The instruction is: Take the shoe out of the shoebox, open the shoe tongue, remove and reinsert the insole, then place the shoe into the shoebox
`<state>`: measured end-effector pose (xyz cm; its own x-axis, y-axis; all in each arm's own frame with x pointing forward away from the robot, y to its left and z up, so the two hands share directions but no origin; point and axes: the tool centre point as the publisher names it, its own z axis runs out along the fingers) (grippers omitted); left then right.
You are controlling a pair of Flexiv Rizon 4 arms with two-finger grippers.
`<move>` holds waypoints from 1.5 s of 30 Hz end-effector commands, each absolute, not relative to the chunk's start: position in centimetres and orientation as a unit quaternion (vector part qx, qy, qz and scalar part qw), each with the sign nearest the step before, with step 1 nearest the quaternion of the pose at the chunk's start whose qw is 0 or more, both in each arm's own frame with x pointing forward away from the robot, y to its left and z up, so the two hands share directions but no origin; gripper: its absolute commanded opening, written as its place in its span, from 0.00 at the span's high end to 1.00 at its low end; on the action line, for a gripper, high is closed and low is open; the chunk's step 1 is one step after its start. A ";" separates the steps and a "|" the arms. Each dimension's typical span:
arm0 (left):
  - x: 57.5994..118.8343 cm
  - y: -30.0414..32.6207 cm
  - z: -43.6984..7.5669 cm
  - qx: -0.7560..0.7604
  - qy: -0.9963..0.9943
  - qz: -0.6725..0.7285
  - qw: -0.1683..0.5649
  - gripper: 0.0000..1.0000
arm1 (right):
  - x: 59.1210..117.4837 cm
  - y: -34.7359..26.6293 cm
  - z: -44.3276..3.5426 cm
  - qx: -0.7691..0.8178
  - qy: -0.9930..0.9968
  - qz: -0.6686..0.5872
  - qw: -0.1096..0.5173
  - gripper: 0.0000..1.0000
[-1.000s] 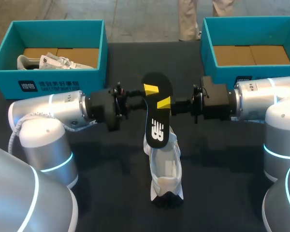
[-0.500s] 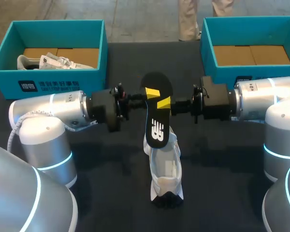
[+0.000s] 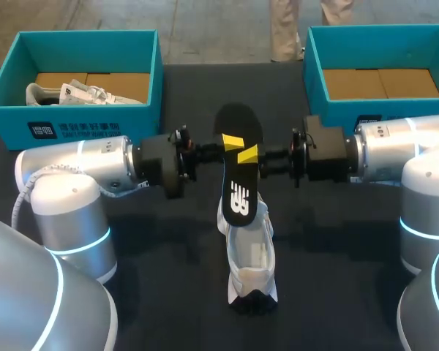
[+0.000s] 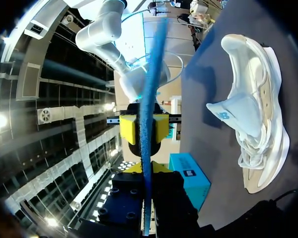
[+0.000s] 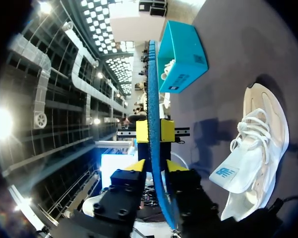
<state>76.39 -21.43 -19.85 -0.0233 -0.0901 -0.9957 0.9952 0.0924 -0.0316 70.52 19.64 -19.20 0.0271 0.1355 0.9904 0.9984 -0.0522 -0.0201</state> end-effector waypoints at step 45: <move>61.6 -18.2 -20.4 0.519 0.591 -0.549 0.282 1.00 | 66.8 5.5 -18.5 -0.563 -0.636 -0.376 0.371 0.00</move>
